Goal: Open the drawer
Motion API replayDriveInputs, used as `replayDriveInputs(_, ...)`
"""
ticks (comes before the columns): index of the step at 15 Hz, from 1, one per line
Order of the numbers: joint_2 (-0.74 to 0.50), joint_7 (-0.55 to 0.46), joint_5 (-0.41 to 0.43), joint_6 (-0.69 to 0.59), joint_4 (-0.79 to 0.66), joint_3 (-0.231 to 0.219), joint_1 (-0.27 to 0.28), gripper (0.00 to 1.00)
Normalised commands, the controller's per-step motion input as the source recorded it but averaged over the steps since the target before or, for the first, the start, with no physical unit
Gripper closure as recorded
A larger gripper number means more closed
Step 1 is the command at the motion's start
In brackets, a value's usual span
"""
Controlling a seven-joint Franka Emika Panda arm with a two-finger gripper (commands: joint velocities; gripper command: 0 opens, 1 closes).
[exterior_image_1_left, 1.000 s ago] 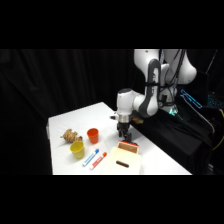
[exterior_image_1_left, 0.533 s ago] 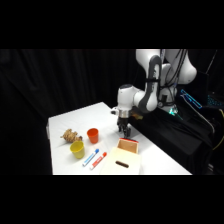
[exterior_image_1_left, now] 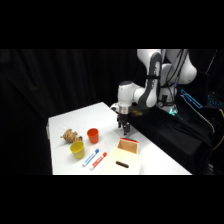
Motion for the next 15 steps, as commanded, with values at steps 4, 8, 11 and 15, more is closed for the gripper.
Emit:
replayDriveInputs(4, -0.61, 0.21, -0.274, -0.54, -0.12, -0.237, 0.203, 0.00)
replayDriveInputs(8, -0.48, 0.17, -0.205, -0.64, 0.11, -0.101, 0.088, 0.00)
replayDriveInputs(11, -0.31, 0.12, -0.128, -0.58, 0.27, -0.066, 0.037, 0.00)
replayDriveInputs(15, -0.19, 0.08, -0.122, -0.54, 0.32, -0.066, 0.017, 0.00)
